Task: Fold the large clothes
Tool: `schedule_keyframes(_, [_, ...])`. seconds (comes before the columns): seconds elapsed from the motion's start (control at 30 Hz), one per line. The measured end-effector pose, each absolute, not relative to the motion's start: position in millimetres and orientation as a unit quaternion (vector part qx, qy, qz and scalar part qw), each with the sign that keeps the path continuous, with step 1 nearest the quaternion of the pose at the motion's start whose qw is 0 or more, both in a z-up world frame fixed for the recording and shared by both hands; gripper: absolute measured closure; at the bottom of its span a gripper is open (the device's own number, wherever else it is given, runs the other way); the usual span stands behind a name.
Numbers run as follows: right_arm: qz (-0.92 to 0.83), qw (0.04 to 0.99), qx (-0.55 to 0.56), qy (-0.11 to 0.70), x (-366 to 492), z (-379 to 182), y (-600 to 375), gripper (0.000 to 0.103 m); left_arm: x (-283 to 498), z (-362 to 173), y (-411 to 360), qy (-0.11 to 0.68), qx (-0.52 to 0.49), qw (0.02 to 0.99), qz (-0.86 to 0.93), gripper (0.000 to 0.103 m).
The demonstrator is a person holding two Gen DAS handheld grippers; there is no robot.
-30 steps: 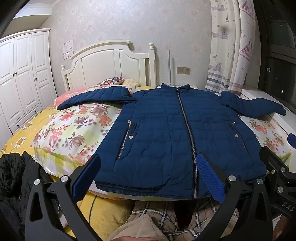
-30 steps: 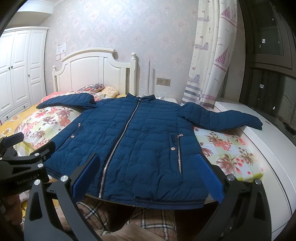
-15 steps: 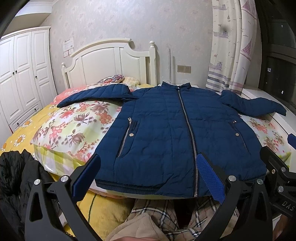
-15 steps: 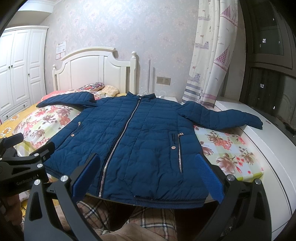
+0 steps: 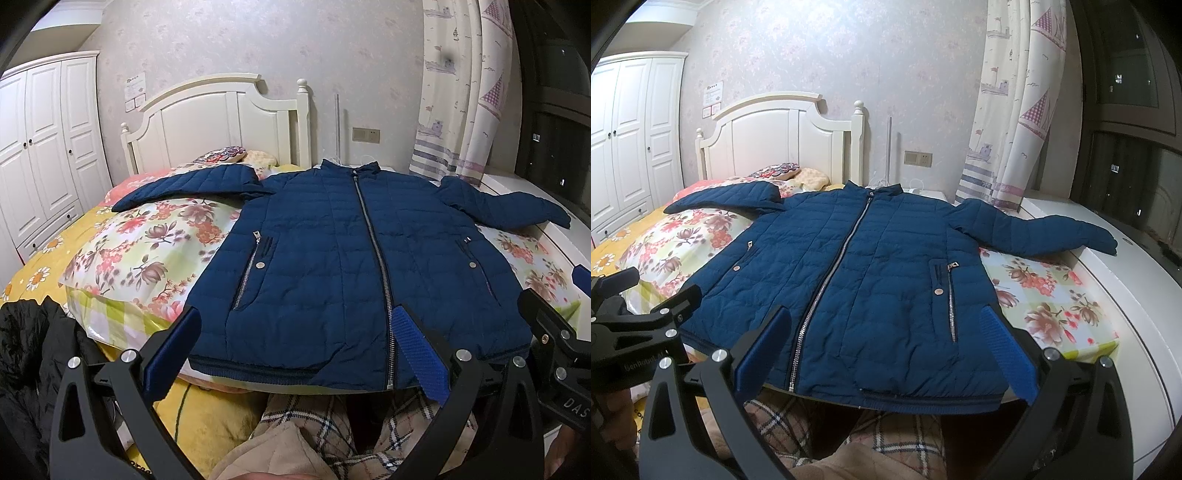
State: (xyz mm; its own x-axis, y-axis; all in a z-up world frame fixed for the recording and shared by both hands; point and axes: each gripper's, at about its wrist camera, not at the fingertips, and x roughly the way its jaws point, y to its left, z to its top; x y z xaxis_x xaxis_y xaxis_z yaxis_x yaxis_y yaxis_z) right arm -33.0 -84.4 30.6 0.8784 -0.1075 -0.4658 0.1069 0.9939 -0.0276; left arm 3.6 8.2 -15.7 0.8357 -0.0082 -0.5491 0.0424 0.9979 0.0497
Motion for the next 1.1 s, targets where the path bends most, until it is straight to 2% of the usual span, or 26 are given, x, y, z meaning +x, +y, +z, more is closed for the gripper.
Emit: schedule_keyframes(1.1, [-0.054,0.966,0.005,0.251,-28.1,22.4,-81.1,0.002,9.6,-20.5,8.3,0.301,0.031,0.953,-0.020,0.004])
